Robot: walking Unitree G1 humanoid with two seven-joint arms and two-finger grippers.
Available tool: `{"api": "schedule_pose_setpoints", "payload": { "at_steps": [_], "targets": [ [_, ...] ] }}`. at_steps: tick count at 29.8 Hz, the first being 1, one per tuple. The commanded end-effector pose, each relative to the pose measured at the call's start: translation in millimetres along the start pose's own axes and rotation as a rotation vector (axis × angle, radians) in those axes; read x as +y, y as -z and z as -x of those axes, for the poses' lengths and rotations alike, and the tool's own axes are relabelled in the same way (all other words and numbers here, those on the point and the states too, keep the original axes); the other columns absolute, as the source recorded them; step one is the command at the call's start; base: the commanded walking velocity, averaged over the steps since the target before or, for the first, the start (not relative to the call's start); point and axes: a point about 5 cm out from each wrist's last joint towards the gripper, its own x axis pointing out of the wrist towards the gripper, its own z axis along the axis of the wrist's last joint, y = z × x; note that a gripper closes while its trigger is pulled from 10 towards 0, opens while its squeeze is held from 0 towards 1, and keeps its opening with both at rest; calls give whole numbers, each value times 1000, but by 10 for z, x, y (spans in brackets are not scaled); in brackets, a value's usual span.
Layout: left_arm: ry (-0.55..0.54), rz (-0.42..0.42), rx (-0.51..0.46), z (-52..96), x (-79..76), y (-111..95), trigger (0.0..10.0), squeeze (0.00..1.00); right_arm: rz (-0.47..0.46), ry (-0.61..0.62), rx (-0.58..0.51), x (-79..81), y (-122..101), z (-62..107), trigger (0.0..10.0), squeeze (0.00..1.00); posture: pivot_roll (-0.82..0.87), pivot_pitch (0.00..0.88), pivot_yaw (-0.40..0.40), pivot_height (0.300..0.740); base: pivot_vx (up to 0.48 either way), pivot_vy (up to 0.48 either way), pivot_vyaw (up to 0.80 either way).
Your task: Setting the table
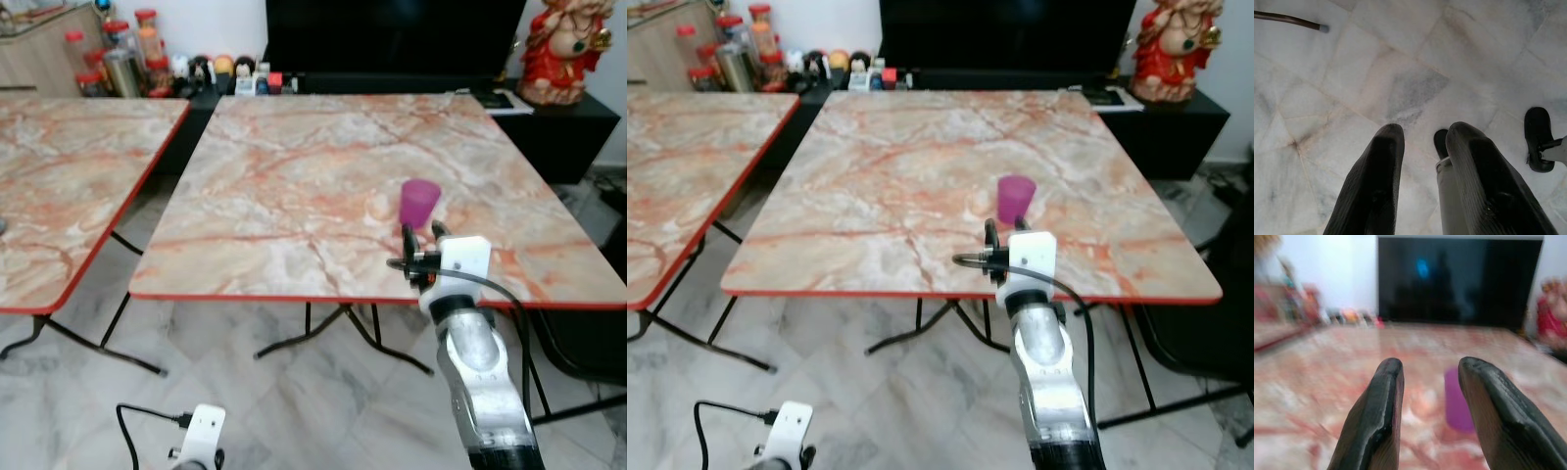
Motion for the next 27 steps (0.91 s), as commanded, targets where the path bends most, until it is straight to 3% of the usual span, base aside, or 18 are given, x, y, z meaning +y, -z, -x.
{"api": "schedule_pose_setpoints", "payload": {
  "at_steps": [1, 2, 7, 12, 27],
  "targets": [
    [-9, -8, -1, -5, 9, -21, 10000, 0, 19, 34, 82, -12, 104, -64, 10000, 0, -118, 0, 6, 736, 304, 0, 0],
    [-10, -8, -4, -7, 6, -32, 10000, 0, -2, 26, 68, 19, 40, -121, 10000, 0, -115, 0, 5, 736, 304, 0, 0],
    [-31, 7, -15, -9, 41, -57, 10000, 0, 67, -20, 40, 139, -96, -262, 10000, 0, -102, 0, -2, 736, 367, 0, 0],
    [-42, 23, -13, -7, 54, -48, 10000, 0, -38, 12, 14, 238, -278, -438, 10000, 0, -90, 0, -6, 736, 417, 0, 0],
    [-43, 16, -7, 2, 75, -6, 10000, 0, -45, 38, 24, 176, -235, -449, 10000, 0, -89, 0, 2, 736, 377, 0, -182]
  ]
}}
